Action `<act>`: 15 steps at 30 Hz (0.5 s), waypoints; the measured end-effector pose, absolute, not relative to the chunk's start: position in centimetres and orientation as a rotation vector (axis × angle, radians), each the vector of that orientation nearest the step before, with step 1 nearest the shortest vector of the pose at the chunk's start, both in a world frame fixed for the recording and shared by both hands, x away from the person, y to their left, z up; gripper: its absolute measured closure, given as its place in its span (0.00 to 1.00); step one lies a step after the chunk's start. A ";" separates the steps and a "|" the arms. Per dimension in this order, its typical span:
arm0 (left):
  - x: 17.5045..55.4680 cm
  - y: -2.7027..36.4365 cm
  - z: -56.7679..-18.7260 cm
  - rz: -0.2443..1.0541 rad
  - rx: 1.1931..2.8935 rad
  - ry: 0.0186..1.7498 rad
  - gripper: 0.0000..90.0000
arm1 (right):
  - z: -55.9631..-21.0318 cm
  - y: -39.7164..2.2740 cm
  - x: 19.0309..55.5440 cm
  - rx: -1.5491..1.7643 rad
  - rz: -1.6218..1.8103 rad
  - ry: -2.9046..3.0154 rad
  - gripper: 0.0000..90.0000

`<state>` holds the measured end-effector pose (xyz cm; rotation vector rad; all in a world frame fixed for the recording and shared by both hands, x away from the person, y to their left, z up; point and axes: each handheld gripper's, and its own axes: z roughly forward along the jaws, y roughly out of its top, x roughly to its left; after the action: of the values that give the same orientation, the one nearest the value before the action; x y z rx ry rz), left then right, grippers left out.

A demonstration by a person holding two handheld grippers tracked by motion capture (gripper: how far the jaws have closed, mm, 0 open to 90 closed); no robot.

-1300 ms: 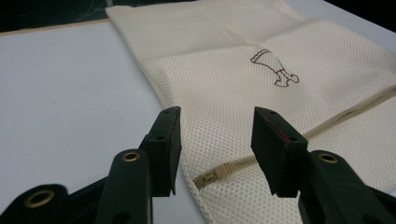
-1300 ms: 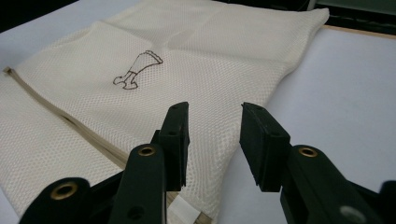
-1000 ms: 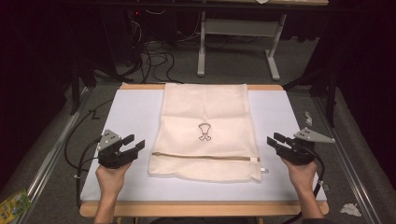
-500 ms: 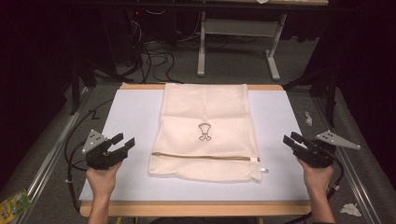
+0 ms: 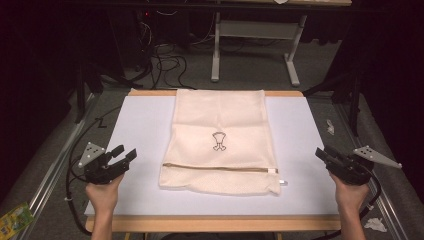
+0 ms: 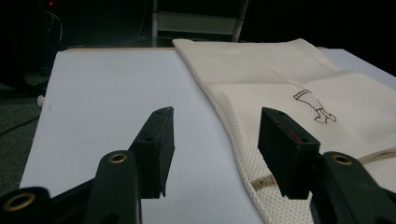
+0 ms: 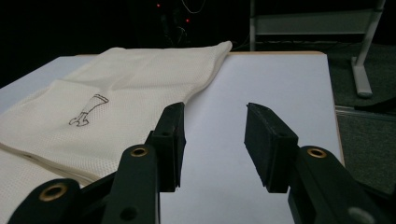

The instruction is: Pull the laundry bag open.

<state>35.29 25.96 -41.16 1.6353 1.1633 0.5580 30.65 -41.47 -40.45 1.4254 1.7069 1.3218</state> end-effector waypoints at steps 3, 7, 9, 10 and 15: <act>35.4 26.3 -41.6 0.555 1.627 1.186 0.51 | -40.9 -42.0 30.5 1.442 1.322 1.692 0.65; 35.5 26.6 -42.0 0.561 1.623 1.209 0.51 | -41.5 -42.5 30.5 1.459 1.312 1.681 0.66; 35.6 26.7 -42.3 0.561 1.621 1.223 0.51 | -41.9 -42.7 30.5 1.460 1.301 1.678 0.67; 35.7 26.8 -42.4 0.558 1.624 1.225 0.51 | -42.1 -42.7 30.5 1.466 1.297 1.675 0.67; 36.0 26.9 -42.9 0.557 1.631 1.244 0.51 | -42.8 -42.8 30.7 1.481 1.283 1.674 0.67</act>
<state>36.02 26.88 -42.89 1.6308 1.2445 0.5573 30.74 -42.80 -42.79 1.4806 1.6740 1.2834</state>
